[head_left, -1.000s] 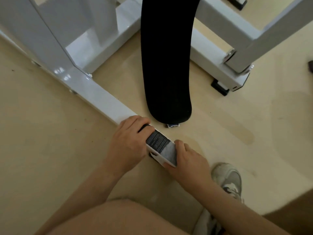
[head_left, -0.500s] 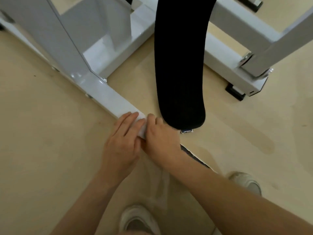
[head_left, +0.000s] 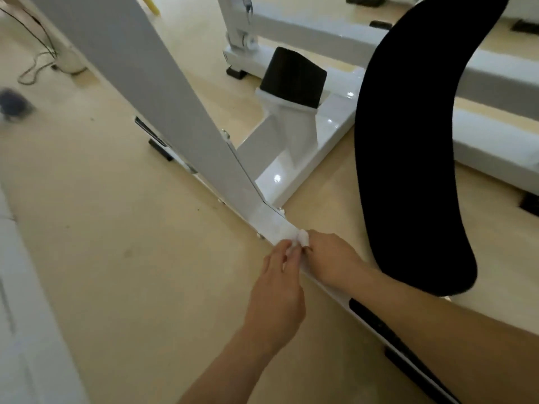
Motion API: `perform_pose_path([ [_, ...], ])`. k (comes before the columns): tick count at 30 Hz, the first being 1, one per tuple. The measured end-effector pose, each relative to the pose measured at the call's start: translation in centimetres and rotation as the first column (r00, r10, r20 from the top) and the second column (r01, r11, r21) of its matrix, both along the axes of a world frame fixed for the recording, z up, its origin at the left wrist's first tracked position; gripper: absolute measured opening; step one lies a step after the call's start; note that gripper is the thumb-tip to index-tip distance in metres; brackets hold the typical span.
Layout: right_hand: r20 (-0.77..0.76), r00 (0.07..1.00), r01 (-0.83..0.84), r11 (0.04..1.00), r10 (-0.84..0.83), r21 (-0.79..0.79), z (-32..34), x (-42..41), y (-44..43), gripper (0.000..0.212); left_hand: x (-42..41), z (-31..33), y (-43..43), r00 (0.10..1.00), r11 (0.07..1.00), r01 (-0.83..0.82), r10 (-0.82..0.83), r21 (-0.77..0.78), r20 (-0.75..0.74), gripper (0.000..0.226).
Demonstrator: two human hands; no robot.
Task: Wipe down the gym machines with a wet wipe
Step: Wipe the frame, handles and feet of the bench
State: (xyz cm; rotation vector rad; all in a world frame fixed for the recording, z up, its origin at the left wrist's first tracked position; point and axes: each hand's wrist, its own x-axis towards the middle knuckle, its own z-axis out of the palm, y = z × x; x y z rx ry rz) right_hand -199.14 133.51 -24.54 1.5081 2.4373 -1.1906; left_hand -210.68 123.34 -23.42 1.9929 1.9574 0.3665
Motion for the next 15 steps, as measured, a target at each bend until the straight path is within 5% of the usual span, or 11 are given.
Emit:
perform_pose_path([
  [4, 0.251, 0.947, -0.187, 0.98, 0.198, -0.066, 3.1, 1.8, 0.6, 0.023, -1.0, 3.4, 1.4, 0.875, 0.913, 0.301, -0.379, -0.275, -0.301, 0.081],
  [7, 0.24, 0.932, -0.234, 0.958, 0.27, -0.167, 6.4, 2.9, 3.6, 0.017, -1.7, 7.6, 4.1, 0.826, 0.831, 0.316, -0.478, -0.458, -0.297, 0.056],
  [9, 0.082, 0.983, -0.145, 0.971, 0.163, -0.189, 9.2, 2.6, 5.4, 0.026, -1.5, 10.4, 6.0, 0.983, 0.842, 0.138, -0.18, -0.522, -0.03, 0.044],
  [10, -0.016, 0.997, -0.074, 0.975, 0.072, -0.209, 10.6, 2.2, 6.1, 0.029, -1.2, 11.6, 6.7, 0.984, 0.834, 0.042, 0.06, -0.55, 0.166, 0.039],
  [11, -0.097, 0.995, -0.007, 0.971, -0.017, -0.238, 12.0, 1.6, 6.7, 0.032, -0.7, 12.8, 7.2, 0.893, 0.832, -0.035, 0.274, -0.553, 0.357, 0.031],
  [13, -0.164, 0.98, 0.053, 0.948, -0.109, -0.313, 14.3, 0.5, 7.5, 0.034, -0.3, 14.4, 7.9, 0.736, 0.87, -0.187, 0.432, -0.457, 0.521, 0.019],
  [15, -0.177, 0.982, -0.003, 0.936, -0.063, -0.352, 16.2, 0.0, 7.7, 0.033, -0.9, 15.2, 8.2, 0.768, 0.898, -0.323, 0.433, -0.298, 0.472, 0.014],
])
